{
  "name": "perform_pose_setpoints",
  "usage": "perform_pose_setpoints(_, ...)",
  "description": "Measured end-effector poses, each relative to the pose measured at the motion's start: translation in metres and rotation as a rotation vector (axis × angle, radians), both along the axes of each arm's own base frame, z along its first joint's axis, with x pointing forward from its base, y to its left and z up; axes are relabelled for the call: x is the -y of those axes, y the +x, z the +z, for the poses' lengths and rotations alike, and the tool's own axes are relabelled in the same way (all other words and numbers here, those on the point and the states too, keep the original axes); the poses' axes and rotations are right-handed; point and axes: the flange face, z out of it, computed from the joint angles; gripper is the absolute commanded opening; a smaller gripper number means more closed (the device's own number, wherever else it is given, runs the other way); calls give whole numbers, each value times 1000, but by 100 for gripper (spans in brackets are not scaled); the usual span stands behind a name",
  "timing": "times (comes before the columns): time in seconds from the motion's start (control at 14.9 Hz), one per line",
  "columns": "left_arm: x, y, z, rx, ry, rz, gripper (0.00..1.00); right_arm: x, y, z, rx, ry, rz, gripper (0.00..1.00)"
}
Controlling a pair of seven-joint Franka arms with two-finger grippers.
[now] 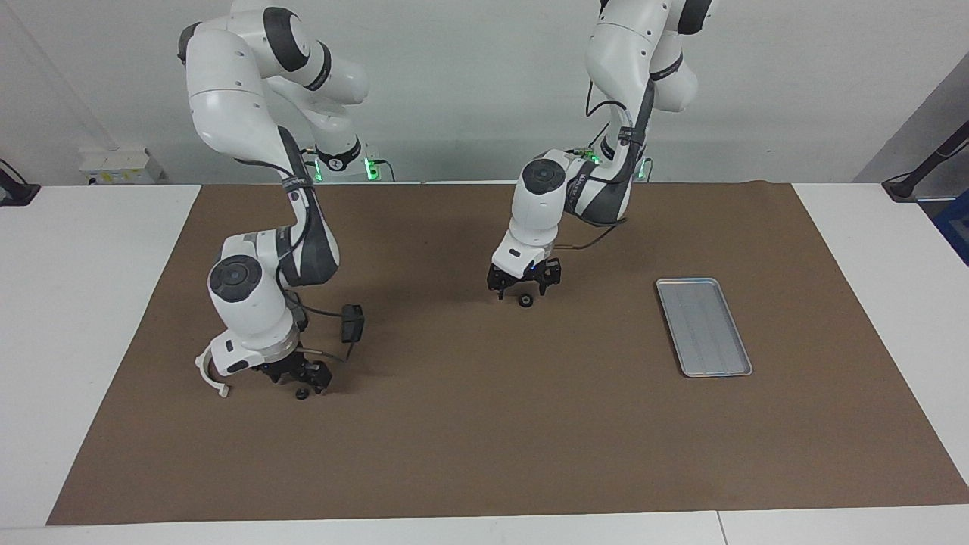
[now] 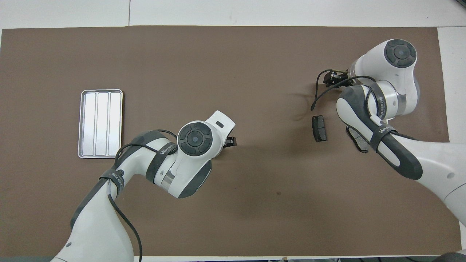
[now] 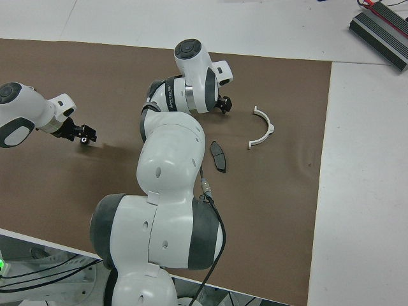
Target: Pick bearing gear from pile to tray
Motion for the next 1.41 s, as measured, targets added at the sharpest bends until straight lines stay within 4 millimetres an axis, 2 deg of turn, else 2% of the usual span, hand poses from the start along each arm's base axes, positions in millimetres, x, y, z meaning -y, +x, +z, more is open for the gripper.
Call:
perform_pose_setpoints(0.2,-4,-5,-10,-8,6,0,100,0,4,-1,7,4,-1,81)
perform_pose_setpoints(0.87,-5,1,-7,48,-34,-4,99,2,9,8,26,3,-6,23)
perform_pose_setpoints(1.07,-6,2,-7,48,-32,-7,99,2,10,9,26,3,-7,0)
perform_pose_setpoints(1.41,-10,2,-10,45,-26,-20,99,2,9,9,25,3,-6,0)
